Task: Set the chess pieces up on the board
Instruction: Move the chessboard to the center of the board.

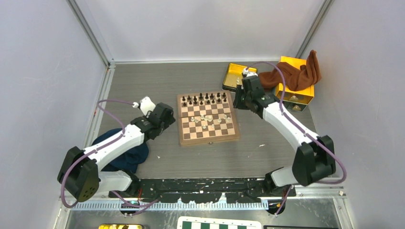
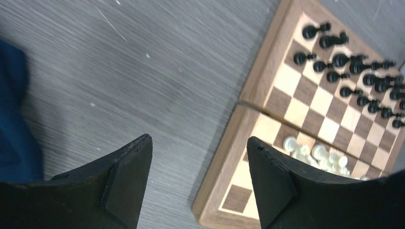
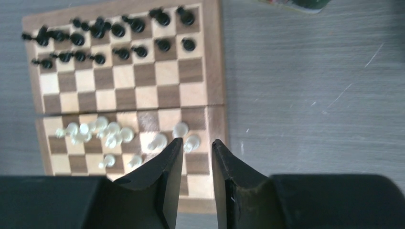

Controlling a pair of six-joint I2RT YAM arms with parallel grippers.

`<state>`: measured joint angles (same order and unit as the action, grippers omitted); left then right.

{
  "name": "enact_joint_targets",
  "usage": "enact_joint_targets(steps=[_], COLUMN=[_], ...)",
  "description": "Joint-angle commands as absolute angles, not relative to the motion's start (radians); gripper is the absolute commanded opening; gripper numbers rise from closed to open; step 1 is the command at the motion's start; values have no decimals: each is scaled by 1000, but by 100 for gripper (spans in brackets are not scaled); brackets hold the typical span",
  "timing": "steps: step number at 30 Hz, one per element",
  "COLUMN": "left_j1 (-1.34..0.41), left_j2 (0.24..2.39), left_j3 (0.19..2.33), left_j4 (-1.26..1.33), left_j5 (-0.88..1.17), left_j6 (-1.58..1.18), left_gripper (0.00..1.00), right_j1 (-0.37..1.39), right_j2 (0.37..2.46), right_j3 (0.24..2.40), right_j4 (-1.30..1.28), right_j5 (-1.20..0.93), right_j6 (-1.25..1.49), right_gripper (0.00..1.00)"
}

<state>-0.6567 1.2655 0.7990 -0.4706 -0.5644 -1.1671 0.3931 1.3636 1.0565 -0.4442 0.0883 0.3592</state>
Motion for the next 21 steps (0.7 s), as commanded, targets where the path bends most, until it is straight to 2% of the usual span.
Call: enact_joint_targets(steps=[1,9,21], left_j1=[-559,-488,-469], left_j2=[1211,1251,1324], left_j3=[827,828,842], left_j4=[-475,-444,-414], left_j5=[-549,-435,-384], left_j6=[-1086,-1028,-1007], left_gripper=[74,74,72], right_j1=[327,321,322], right_j2=[1459,1530,1484], right_j3=[1192,1147,967], right_j4=[-470,-459,-435], right_j5=[55,58,65], right_j6=[314,355,405], right_gripper=[35,34,22])
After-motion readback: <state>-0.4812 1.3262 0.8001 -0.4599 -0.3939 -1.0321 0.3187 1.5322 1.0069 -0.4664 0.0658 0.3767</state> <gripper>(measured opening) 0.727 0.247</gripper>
